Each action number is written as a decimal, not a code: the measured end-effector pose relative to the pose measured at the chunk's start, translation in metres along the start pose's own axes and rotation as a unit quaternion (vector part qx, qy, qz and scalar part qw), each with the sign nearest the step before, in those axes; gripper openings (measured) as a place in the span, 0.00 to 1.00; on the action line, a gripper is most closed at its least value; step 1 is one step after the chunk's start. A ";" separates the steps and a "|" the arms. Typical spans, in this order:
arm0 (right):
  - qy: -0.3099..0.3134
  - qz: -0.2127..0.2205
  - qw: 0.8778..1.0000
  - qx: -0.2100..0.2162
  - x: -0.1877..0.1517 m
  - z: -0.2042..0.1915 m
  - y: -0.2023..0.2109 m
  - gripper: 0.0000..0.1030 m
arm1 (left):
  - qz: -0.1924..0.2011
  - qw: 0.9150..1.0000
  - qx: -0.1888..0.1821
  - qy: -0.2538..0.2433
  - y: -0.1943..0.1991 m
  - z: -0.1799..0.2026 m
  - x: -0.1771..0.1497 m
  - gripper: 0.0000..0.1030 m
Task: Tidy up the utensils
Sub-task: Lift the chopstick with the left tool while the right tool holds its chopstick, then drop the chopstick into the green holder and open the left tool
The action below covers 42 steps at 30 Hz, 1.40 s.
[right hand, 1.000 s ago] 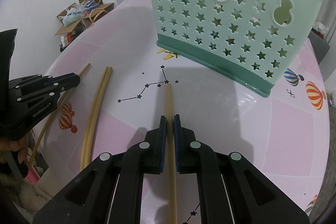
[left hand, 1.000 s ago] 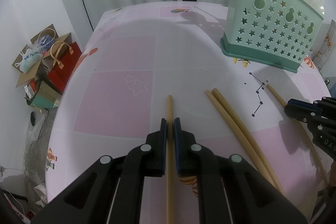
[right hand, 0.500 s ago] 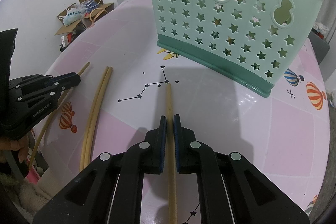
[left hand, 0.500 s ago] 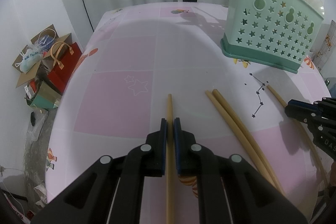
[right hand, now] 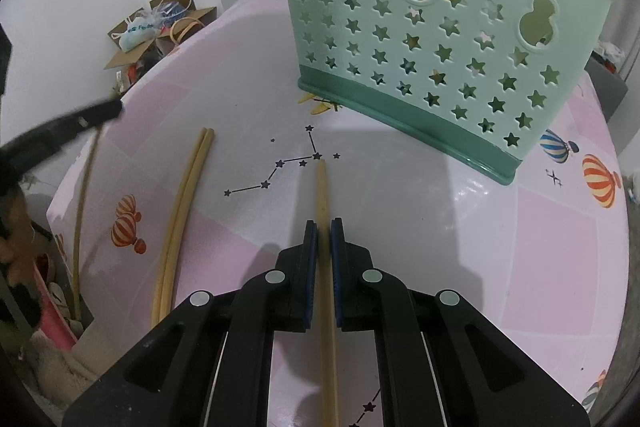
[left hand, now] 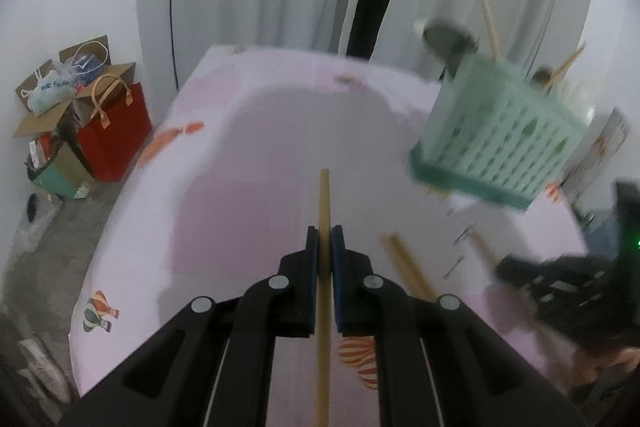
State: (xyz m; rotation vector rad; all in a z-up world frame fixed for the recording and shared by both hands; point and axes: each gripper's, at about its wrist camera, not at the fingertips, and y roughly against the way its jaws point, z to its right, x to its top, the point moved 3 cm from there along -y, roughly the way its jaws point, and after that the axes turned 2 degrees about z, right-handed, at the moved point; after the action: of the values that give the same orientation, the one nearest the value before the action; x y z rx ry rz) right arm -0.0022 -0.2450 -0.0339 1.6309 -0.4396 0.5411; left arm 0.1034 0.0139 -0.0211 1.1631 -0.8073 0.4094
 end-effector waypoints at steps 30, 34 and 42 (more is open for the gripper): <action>-0.022 0.019 0.999 0.029 -0.011 0.013 0.008 0.06 | 0.246 0.958 -0.117 -0.086 0.135 0.087 0.146 0.06; -0.029 0.022 0.999 0.034 -0.012 0.016 0.010 0.06 | 0.287 0.944 -0.142 -0.077 0.138 0.111 0.175 0.06; -0.041 0.024 0.998 0.050 -0.010 0.025 0.011 0.06 | 0.324 0.927 -0.172 -0.077 0.104 0.161 0.196 0.06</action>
State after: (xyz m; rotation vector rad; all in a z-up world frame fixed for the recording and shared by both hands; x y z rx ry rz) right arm -0.0138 -0.2713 -0.0331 1.7475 -0.5211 0.5408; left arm 0.1073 -0.1183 0.2188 0.5801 -1.3467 0.6915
